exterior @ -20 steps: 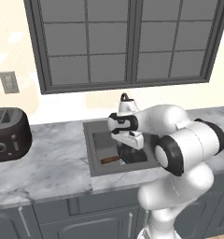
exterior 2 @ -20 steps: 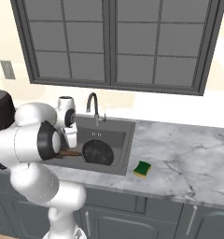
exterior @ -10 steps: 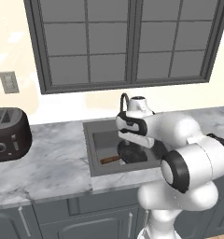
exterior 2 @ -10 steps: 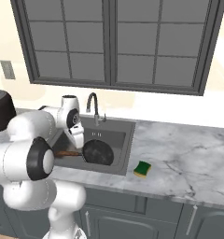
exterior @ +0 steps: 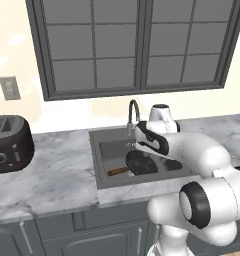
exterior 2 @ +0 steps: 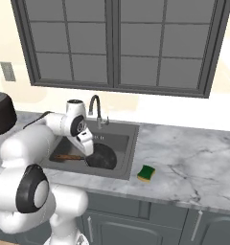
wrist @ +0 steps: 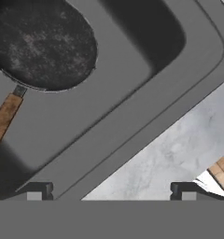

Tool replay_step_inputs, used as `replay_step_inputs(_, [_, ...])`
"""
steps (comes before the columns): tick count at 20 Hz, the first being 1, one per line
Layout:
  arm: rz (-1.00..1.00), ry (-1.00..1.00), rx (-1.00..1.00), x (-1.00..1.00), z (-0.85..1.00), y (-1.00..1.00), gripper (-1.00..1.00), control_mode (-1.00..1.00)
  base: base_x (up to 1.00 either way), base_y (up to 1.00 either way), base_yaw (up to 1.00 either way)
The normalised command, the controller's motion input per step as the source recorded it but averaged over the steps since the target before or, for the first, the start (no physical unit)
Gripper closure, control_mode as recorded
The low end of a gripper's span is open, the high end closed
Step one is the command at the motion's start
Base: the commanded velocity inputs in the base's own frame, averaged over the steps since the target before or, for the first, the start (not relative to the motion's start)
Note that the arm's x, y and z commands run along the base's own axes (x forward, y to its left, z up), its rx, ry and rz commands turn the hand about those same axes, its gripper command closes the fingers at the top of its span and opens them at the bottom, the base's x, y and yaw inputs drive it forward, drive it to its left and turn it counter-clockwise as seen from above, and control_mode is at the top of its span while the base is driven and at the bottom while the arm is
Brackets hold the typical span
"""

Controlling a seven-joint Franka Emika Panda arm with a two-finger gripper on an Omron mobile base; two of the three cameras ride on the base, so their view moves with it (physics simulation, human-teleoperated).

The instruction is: Pick the pan and sponge and place them into the sink. Then turn on the water.

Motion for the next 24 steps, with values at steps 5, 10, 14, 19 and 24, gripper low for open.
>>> replay_step_inputs(5, [0.04,0.0,0.02,-0.16,0.04,-0.47,-1.0,-1.0,0.0,0.0,0.0])
replay_step_inputs(10, [0.04,0.0,0.03,-0.05,0.07,-0.43,-1.0,-1.0,0.0,0.0,0.0])
replay_step_inputs(14, [0.06,0.01,0.02,0.0,0.13,-0.35,-1.0,-1.0,0.0,0.0,0.0])
replay_step_inputs(19, [0.07,0.03,0.0,0.0,0.14,-0.33,-1.0,-1.0,0.0,0.0,0.0])
replay_step_inputs(24, [0.07,0.05,0.0,0.0,0.17,-0.36,-1.0,-1.0,0.0,0.0,0.0])
